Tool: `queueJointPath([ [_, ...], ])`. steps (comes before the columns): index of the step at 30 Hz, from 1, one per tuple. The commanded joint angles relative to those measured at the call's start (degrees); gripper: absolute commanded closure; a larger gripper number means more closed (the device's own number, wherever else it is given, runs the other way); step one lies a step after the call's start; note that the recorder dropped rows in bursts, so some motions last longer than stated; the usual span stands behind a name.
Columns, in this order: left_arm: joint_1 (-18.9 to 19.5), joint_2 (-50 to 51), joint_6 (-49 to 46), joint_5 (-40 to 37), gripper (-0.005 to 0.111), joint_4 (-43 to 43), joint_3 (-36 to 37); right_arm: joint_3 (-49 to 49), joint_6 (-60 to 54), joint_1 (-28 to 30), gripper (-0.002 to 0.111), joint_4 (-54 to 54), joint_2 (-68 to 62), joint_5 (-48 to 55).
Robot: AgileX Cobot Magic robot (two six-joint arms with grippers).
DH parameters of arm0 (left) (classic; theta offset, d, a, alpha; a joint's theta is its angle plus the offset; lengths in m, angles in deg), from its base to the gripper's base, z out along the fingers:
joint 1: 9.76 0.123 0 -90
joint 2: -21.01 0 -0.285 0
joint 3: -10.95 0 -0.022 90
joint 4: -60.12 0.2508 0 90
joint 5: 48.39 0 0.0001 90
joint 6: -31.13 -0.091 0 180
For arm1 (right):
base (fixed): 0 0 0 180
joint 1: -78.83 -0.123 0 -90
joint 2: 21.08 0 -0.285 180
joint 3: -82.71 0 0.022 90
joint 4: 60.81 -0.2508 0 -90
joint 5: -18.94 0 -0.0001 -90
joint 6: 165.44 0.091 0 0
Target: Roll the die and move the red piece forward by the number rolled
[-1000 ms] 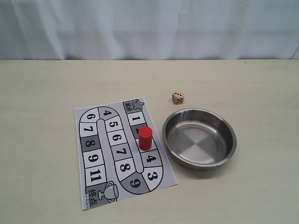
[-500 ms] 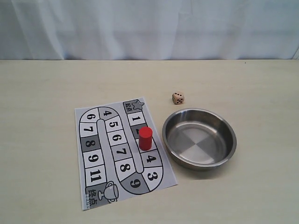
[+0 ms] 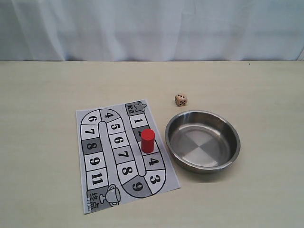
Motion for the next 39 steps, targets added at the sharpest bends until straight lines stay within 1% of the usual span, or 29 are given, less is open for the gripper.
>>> queueJointPath([
  [1,-0.4,-0.1,0.2,0.3,0.107,-0.2,-0.3,0.8,-0.3,0.1,0.104,0.2,0.2,4.5],
  [5,-0.4,-0.1,0.2,0.3,0.107,-0.2,-0.3,3.9,-0.3,0.1,0.104,0.2,0.2,5.1],
  [7,-0.4,-0.1,0.2,0.3,0.107,-0.2,-0.3,3.9,-0.3,0.1,0.104,0.2,0.2,6.0],
  [8,-0.4,-0.1,0.2,0.3,0.107,-0.2,-0.3,3.9,-0.3,0.1,0.104,0.2,0.2,10.4],
  [11,-0.4,-0.1,0.2,0.3,0.107,-0.2,-0.3,3.9,-0.3,0.1,0.104,0.2,0.2,14.0],
  [39,-0.4,-0.1,0.2,0.3,0.107,-0.2,-0.3,3.9,-0.1,0.1,0.104,0.2,0.2,14.6],
])
